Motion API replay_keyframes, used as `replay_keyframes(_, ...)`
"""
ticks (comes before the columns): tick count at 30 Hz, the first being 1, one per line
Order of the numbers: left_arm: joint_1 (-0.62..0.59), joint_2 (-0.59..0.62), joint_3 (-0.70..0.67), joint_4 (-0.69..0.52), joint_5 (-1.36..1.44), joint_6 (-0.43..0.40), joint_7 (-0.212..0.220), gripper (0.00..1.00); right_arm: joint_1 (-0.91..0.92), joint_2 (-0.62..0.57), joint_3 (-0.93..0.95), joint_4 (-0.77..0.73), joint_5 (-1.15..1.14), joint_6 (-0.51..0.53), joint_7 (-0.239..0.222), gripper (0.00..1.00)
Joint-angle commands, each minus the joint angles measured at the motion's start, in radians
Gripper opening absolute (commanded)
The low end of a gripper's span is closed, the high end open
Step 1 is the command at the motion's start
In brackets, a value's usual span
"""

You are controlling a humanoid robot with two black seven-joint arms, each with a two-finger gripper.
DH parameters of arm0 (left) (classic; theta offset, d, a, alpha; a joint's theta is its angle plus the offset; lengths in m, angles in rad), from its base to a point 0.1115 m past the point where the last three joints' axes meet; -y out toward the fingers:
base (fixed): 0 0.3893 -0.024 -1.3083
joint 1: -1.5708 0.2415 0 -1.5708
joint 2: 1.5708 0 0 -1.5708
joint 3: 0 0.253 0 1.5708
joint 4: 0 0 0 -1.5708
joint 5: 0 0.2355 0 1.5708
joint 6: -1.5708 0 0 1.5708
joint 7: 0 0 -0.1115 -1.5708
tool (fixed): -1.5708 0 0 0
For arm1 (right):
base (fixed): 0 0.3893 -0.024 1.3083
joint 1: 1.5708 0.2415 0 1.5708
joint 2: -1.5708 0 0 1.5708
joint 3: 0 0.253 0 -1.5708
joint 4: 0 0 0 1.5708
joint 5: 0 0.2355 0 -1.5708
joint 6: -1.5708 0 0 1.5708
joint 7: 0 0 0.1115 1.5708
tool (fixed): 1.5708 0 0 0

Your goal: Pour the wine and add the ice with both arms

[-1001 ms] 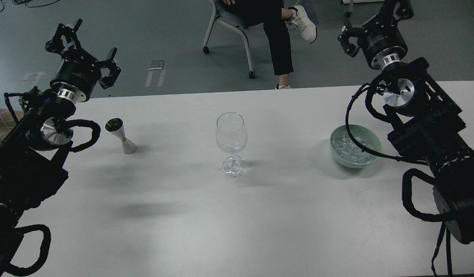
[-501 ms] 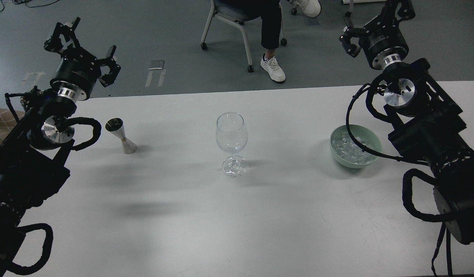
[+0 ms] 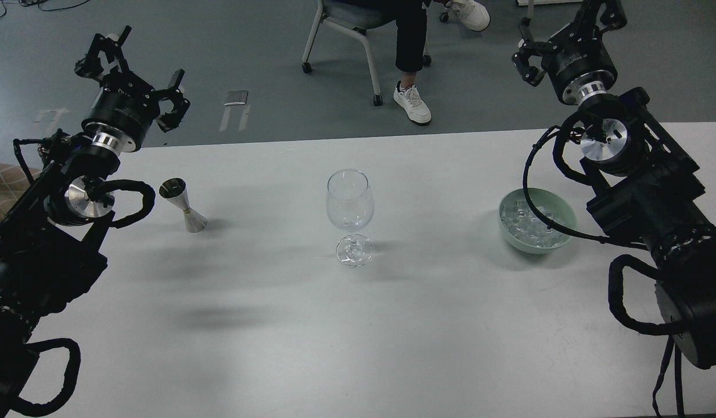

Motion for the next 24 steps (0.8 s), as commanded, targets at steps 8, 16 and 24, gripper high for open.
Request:
replay_keyframes(8,0.081,0.054,-0.044,-0.201,-0.197,0.035,0.028,0.98,-0.006,0.002,0.000,0.014,0.001,0.004,0.000,1.00)
replay_keyframes(16,0.372,0.224,-0.194,-0.538,-0.288,0.079,0.047,0.98,-0.057,-0.009,-0.001,0.098,0.001,0.002,0.000,1.00)
replay_keyframes(24,0.885,0.307,-0.505,-0.893,-0.373,0.075,0.111,0.98,-0.095,-0.009,0.000,0.115,0.000,0.001,0.000,1.00)
